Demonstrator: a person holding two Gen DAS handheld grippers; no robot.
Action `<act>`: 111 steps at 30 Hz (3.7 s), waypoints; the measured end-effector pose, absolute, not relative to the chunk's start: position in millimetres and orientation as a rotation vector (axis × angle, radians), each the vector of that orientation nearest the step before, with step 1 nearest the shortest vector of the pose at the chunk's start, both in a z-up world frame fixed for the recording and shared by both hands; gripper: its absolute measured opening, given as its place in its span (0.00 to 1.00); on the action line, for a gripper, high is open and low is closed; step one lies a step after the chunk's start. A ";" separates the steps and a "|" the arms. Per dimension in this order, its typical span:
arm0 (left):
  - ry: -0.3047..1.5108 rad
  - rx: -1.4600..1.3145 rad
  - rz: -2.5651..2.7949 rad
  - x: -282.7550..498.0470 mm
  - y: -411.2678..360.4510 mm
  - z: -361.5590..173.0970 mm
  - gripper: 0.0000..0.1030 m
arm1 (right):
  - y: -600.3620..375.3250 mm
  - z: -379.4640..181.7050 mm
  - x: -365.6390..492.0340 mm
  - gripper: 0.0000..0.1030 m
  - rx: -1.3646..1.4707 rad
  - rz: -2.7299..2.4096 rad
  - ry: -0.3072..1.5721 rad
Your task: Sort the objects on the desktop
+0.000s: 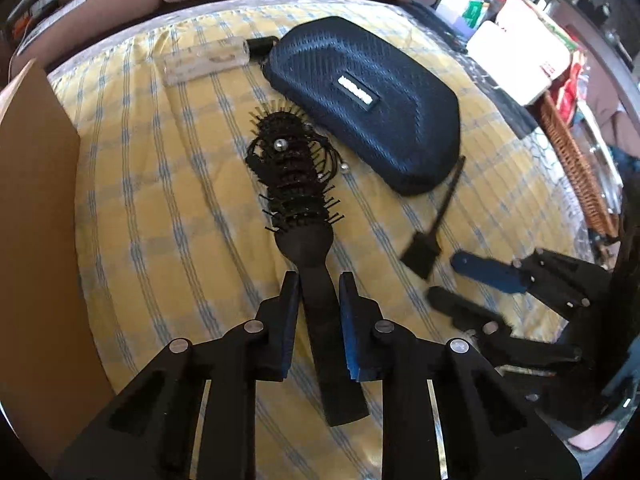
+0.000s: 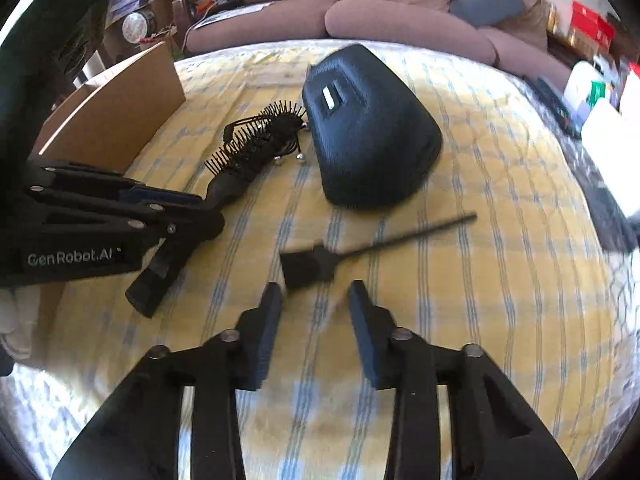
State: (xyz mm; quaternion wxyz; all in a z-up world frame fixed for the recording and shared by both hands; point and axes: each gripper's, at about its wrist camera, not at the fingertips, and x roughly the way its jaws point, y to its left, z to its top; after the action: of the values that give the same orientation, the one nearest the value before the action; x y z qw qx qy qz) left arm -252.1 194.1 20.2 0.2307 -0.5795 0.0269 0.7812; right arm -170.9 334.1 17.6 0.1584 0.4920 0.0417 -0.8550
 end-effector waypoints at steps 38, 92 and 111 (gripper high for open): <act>-0.023 -1.507 2.323 -178.9 174.5 17.8 0.17 | 360.5 31.7 -118.3 0.14 1.534 -2.673 -0.051; -0.091 -1.174 2.639 20.8 107.1 45.0 1.00 | 327.6 42.6 -37.1 0.99 1.358 -2.682 0.042; -0.037 -1.180 2.673 27.9 105.6 40.3 1.00 | 366.1 39.5 -43.6 0.99 1.359 -2.707 -0.040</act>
State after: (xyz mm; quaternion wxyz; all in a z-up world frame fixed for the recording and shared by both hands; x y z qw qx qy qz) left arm 27.9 105.6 40.3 0.1097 -0.4014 -0.0126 0.9092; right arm -43.6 366.1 39.5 0.0562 0.4480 -0.0132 -0.8922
